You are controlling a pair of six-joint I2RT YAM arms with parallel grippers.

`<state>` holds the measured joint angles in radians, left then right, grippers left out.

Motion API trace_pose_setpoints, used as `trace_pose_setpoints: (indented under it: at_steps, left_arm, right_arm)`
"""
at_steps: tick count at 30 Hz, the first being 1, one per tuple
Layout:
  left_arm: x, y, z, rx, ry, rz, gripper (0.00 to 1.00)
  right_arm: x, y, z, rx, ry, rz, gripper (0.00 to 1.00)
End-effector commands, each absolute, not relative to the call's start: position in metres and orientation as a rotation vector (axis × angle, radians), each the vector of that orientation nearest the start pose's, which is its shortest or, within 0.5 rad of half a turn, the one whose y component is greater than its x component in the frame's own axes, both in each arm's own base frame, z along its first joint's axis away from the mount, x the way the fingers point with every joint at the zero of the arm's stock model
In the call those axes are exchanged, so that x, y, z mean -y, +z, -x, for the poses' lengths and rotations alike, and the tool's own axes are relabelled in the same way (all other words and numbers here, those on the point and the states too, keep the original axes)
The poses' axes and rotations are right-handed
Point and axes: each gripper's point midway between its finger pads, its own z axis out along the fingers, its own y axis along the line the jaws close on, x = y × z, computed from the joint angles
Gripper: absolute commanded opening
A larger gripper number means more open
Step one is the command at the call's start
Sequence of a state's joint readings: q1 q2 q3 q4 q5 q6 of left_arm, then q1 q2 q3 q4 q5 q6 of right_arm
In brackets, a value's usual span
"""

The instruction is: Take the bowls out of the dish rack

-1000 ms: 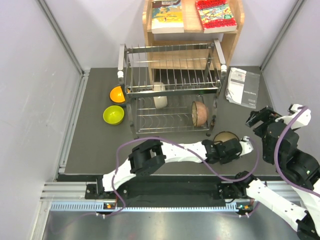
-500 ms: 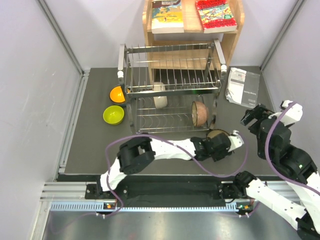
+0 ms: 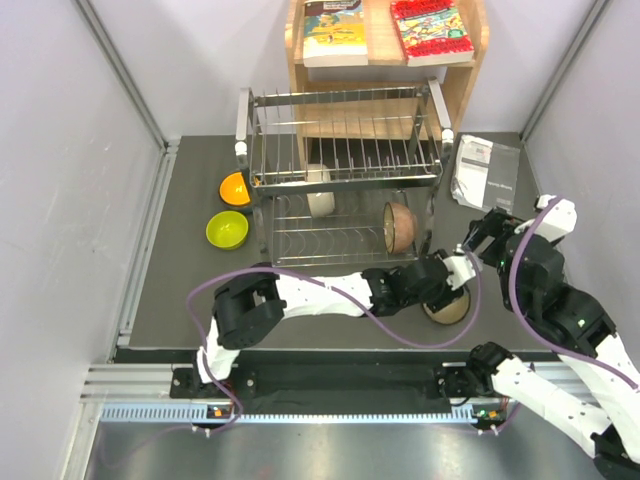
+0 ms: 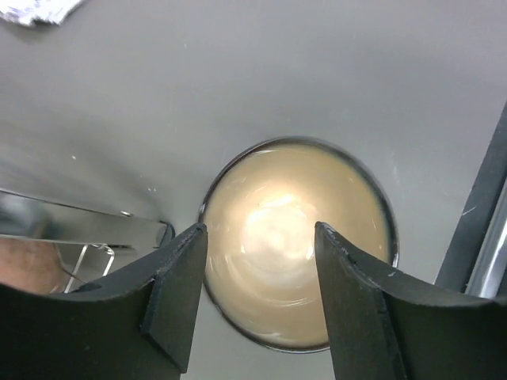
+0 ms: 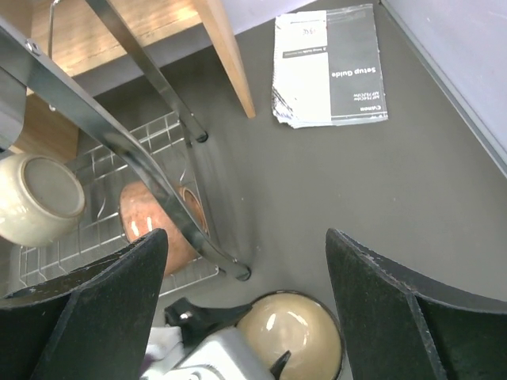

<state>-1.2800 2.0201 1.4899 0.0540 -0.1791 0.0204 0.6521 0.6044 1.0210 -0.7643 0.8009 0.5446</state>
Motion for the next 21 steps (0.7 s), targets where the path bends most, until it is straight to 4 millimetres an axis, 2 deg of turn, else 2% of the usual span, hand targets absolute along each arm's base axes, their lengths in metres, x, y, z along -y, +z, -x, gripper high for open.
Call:
trace_pose_setpoints:
  at_steps: [1, 3, 5, 6, 13, 16, 18, 19, 20, 21]
  left_arm:
    - [0.547, 0.205, -0.200, -1.603, -0.713, -1.027, 0.61]
    - [0.538, 0.205, -0.197, -1.622, -0.735, -0.988, 0.61]
    - [0.532, 0.217, -0.197, -1.599, -0.748, -0.948, 0.62]
    - [0.527, 0.212, -0.196, -1.608, -0.740, -0.945, 0.62]
    - [0.513, 0.217, -0.206, -1.607, -0.729, -0.880, 0.61]
    - [0.497, 0.224, -0.213, -1.603, -0.714, -0.808, 0.61]
    - [0.480, 0.227, -0.220, -1.607, -0.696, -0.741, 0.61]
    - [0.472, 0.235, -0.221, -1.599, -0.699, -0.713, 0.61]
    - [0.461, 0.226, -0.225, -1.621, -0.681, -0.695, 0.62]
    - [0.454, 0.228, -0.228, -1.619, -0.673, -0.666, 0.62]
  right_arm:
    - [-0.033, 0.313, -0.220, -1.744, 0.116, -0.408, 0.80]
    - [-0.034, 0.309, -0.221, -1.753, 0.116, -0.414, 0.81]
    - [-0.035, 0.307, -0.222, -1.758, 0.115, -0.414, 0.80]
    - [-0.035, 0.306, -0.223, -1.759, 0.112, -0.414, 0.81]
    - [-0.038, 0.309, -0.228, -1.755, 0.106, -0.422, 0.80]
    - [-0.037, 0.305, -0.231, -1.762, 0.092, -0.430, 0.81]
    - [-0.041, 0.293, -0.234, -1.780, 0.095, -0.437, 0.80]
    - [-0.044, 0.280, -0.236, -1.805, 0.088, -0.424, 0.79]
    - [-0.045, 0.277, -0.241, -1.798, 0.097, -0.436, 0.79]
    - [-0.052, 0.269, -0.244, -1.822, 0.125, -0.416, 0.79]
